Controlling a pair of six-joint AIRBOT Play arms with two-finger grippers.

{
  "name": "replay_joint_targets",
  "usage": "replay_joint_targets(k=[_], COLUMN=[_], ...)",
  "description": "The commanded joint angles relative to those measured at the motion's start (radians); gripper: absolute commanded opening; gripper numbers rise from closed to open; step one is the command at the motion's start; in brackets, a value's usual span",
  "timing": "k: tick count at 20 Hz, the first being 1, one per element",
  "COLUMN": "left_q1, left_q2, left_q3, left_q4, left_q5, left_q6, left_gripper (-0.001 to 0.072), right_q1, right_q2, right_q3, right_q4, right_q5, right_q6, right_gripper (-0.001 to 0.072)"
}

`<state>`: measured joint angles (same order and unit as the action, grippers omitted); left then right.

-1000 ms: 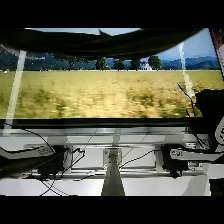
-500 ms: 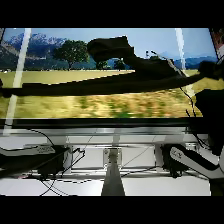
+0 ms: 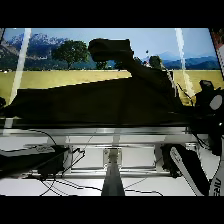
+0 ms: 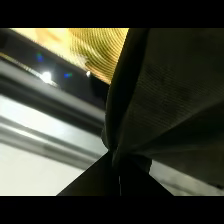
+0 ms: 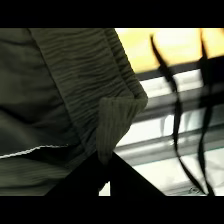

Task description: Fold the clothes and pants, and hang the long-sleeved shirts on hangers.

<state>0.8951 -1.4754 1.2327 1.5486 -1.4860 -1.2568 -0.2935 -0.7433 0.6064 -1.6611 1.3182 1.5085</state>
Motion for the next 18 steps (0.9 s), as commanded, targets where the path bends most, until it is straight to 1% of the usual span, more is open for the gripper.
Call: replay_joint_targets(k=[1, 3, 8, 11, 12, 13, 14, 15, 18], left_q1=[0.004, 0.005, 0.006, 0.006, 0.006, 0.005, 0.001, -0.005, -0.048], left_q2=[0.037, 0.048, 0.032, -0.012, -0.027, -0.04, -0.046, -0.045, -0.042], left_q3=[-0.101, -0.129, -0.132, -0.132, -0.132, -0.132, -0.132, -0.13, -0.093], left_q4=[0.16, 0.21, 0.202, 0.202, 0.202, 0.201, 0.202, 0.202, 0.201], left_q5=[0.077, 0.118, 0.229, 0.245, 0.243, 0.238, 0.232, 0.225, 0.201], left_q6=[0.008, 0.008, 0.008, 0.008, 0.008, 0.008, 0.008, 0.007, 0.006], left_gripper=[0.0018, 0.0019, 0.0021, 0.003, 0.0128, 0.0394, 0.0696, 0.0704, 0.0703], right_q1=[-0.001, -0.001, -0.001, -0.001, -0.001, -0.001, -0.001, -0.001, -0.001], right_q2=[0.043, 0.043, 0.043, 0.043, 0.043, 0.043, 0.043, 0.043, 0.043], right_q3=[-0.072, -0.072, -0.072, -0.072, -0.072, -0.072, -0.072, -0.072, -0.05], right_q4=[0.008, 0.008, 0.008, 0.008, 0.008, 0.008, 0.008, 0.005, -0.016], right_q5=[-0.011, -0.029, -0.019, -0.021, -0.021, -0.021, -0.022, -0.029, -0.087], right_q6=[-0.001, -0.001, -0.001, -0.002, -0.001, -0.001, -0.001, -0.001, 0.0], right_gripper=[0.005, 0.0051, 0.0051, 0.0051, 0.0083, 0.0287, 0.0524, 0.0623, 0.0625])
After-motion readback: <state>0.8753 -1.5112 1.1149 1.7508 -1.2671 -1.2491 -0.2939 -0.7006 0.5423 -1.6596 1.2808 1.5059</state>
